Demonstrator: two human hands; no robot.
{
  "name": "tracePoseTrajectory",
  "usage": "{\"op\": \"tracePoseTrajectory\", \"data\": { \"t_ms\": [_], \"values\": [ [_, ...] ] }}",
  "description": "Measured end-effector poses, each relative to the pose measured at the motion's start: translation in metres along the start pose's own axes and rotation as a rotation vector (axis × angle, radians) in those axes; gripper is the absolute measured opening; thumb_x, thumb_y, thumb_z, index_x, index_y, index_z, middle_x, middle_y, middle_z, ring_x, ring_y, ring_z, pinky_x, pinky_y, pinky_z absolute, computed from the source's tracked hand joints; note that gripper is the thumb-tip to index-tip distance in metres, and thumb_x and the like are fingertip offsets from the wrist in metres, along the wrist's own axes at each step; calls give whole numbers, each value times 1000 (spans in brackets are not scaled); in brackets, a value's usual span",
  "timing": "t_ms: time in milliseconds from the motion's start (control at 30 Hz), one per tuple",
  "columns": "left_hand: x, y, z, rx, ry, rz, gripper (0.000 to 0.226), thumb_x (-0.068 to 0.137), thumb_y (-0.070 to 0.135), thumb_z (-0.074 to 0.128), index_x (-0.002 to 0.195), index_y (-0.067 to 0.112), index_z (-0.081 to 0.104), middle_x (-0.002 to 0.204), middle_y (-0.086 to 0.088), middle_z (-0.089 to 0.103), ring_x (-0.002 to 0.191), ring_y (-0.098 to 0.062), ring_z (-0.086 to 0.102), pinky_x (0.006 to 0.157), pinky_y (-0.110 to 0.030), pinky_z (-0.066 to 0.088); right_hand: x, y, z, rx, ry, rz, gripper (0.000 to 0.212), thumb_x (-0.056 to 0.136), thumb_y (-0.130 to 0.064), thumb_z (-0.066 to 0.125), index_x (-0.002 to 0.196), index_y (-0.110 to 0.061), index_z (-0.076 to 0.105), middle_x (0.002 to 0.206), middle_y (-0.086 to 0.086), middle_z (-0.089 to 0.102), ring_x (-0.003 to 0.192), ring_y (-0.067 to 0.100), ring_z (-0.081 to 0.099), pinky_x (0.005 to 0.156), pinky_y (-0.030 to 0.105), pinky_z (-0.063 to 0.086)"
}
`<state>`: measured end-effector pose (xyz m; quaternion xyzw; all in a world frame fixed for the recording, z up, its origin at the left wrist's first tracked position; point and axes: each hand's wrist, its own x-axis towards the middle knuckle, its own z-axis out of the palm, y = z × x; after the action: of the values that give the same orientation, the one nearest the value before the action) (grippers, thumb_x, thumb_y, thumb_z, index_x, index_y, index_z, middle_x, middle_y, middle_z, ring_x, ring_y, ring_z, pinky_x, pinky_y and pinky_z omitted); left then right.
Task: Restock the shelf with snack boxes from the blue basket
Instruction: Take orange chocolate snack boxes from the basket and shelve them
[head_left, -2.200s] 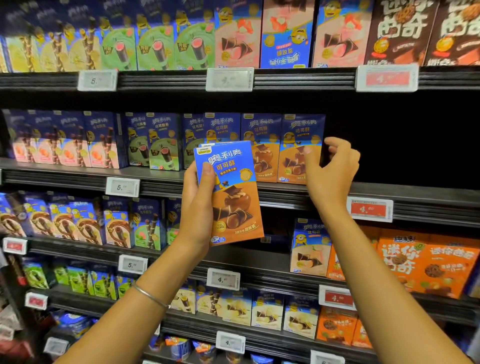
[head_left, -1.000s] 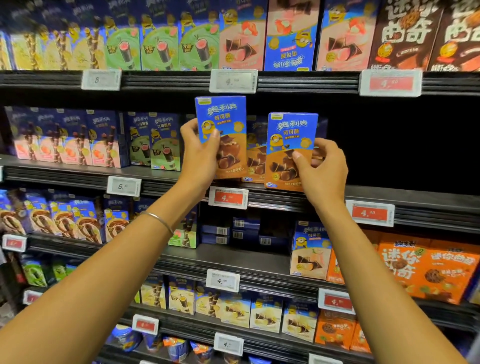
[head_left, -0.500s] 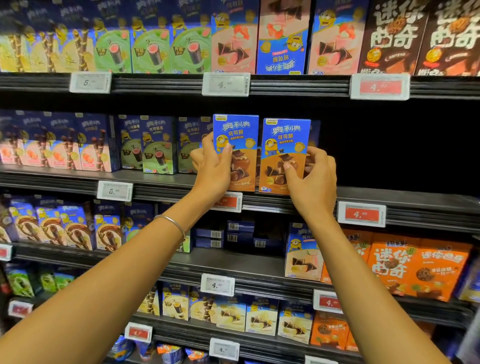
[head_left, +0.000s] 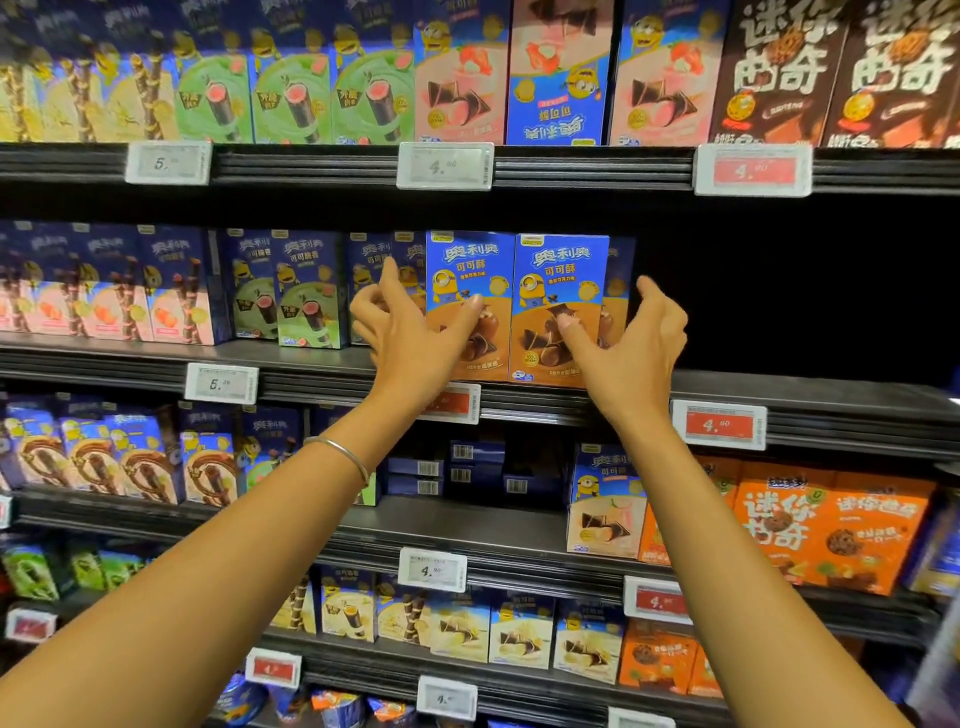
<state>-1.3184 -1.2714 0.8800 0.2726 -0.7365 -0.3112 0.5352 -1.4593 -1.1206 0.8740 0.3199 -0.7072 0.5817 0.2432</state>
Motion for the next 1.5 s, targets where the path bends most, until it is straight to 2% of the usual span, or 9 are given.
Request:
{"op": "tracePoseTrajectory", "data": {
  "t_ms": [100, 167, 267, 367, 633, 733, 833, 1333, 1500],
  "values": [
    [8, 1, -6, -54, -124, -101, 137, 79, 61, 86, 168, 22, -9, 164, -11, 7, 154, -33, 24, 123, -50, 32, 14, 1, -4, 145, -238, 155, 111, 74, -60, 79, 157, -18, 18, 160, 7, 25, 145, 27, 33, 111, 44, 40],
    [12, 0, -7, -53, -163, -159, 144, 74, 61, 89, 168, 21, -13, 168, -14, 8, 156, -35, 25, 122, -50, 31, 23, 3, -5, 248, -341, 234, 108, 69, -60, 82, 152, -18, 25, 150, 5, 43, 133, 23, 51, 102, 48, 52],
    [17, -3, -8, -36, -173, -171, 150, 69, 63, 91, 168, 17, -12, 171, -15, 11, 159, -33, 20, 124, -50, 28, 31, 6, -4, 303, -395, 242, 79, 71, -50, 86, 129, -24, 39, 117, -10, 65, 98, 3, 68, 68, 20, 54],
    [21, -7, -8, -23, -169, -183, 149, 66, 66, 92, 168, 15, -5, 168, -15, 17, 157, -35, 23, 123, -51, 31, 32, 10, -2, 327, -404, 238, 70, 74, -46, 86, 123, -27, 40, 106, -14, 66, 82, -6, 69, 53, 7, 49],
    [27, -12, -5, -26, -178, -189, 130, 68, 64, 91, 162, 18, 15, 159, -15, 30, 145, -33, 40, 104, -41, 42, 32, 7, 0, 275, -407, 230, 70, 80, -48, 81, 127, -24, 35, 120, -4, 63, 101, 11, 69, 69, 23, 57],
    [28, -12, -5, -8, -178, -190, 129, 67, 64, 91, 161, 18, 16, 160, -16, 30, 145, -34, 41, 108, -46, 44, 31, 8, 3, 232, -406, 218, 71, 81, -51, 78, 128, -24, 32, 129, 2, 59, 109, 17, 67, 88, 39, 60],
    [29, -12, -3, 17, -178, -190, 129, 66, 66, 90, 160, 17, 16, 160, -17, 30, 145, -35, 41, 108, -47, 44, 30, 6, 5, 198, -407, 194, 73, 83, -53, 75, 131, -24, 29, 133, 3, 56, 114, 19, 65, 94, 45, 58],
    [32, -12, -1, 43, -195, -192, 131, 70, 68, 88, 163, 14, 12, 164, -17, 27, 148, -36, 38, 112, -53, 44, 29, 3, 5, 173, -443, 206, 70, 85, -54, 72, 127, -28, 23, 138, 4, 53, 114, 19, 65, 93, 42, 58],
    [29, -11, -6, -28, -220, -211, 138, 72, 67, 87, 167, 17, 1, 170, -18, 20, 154, -38, 32, 118, -55, 40, 29, 0, 0, 225, -434, 260, 81, 81, -57, 76, 133, -24, 24, 140, 4, 52, 119, 18, 60, 68, 19, 50]
  ]
}}
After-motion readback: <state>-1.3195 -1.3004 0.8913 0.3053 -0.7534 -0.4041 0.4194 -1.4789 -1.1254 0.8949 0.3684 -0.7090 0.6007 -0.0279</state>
